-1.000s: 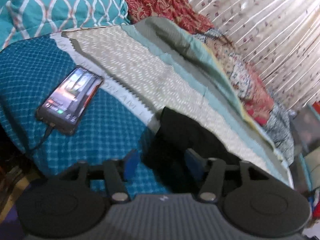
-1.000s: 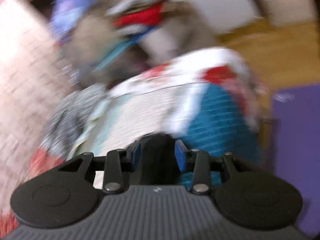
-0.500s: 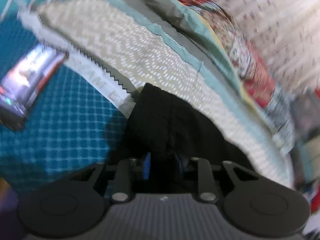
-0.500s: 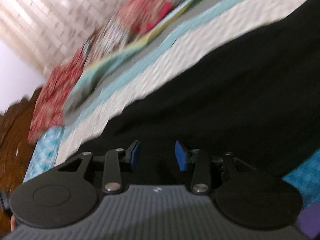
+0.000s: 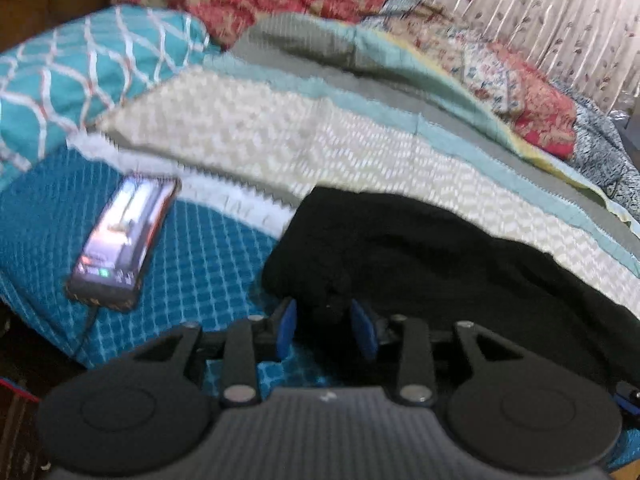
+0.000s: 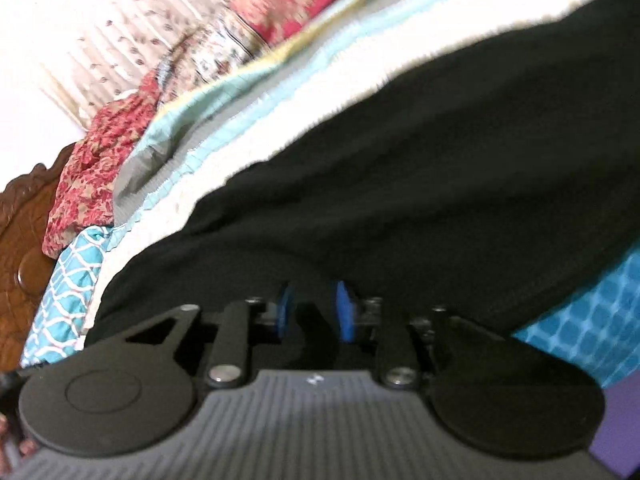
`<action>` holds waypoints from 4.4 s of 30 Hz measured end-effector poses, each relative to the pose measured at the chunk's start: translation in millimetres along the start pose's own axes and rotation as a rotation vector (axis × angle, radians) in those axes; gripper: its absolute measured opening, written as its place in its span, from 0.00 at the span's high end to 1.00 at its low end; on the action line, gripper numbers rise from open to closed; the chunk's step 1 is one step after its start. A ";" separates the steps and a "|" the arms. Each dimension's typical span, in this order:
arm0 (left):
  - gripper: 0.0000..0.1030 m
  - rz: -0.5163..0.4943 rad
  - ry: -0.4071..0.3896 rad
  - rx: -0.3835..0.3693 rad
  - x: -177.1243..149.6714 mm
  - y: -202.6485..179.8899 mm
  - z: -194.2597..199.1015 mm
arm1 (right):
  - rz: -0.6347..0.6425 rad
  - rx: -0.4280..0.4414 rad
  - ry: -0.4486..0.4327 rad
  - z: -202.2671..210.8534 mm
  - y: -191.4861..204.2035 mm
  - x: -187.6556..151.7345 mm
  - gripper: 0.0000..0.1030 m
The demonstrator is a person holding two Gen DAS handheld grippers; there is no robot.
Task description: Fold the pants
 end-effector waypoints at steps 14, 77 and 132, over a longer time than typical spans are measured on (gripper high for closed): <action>0.57 -0.278 0.060 -0.108 -28.2 -131.6 -25.5 | 0.020 -0.133 -0.065 16.8 -12.9 -10.4 0.63; 0.00 -0.422 0.254 -0.058 -109.6 -182.5 -48.0 | 0.118 0.072 -0.029 -4.8 28.5 -43.3 0.00; 0.00 -0.754 0.369 -0.131 -184.1 -397.4 -71.3 | -0.393 -0.416 -0.517 178.5 -204.9 -17.4 0.30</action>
Point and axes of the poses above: each gripper's, at about its wrist camera, not at the fingertips, and z roughly against the way its jaws point, y to its left, x to its top, the point moved 4 cm from there along -z, roughly the way its jaws point, and after that the axes turned 9 degrees about z, right-handed, at the moved point
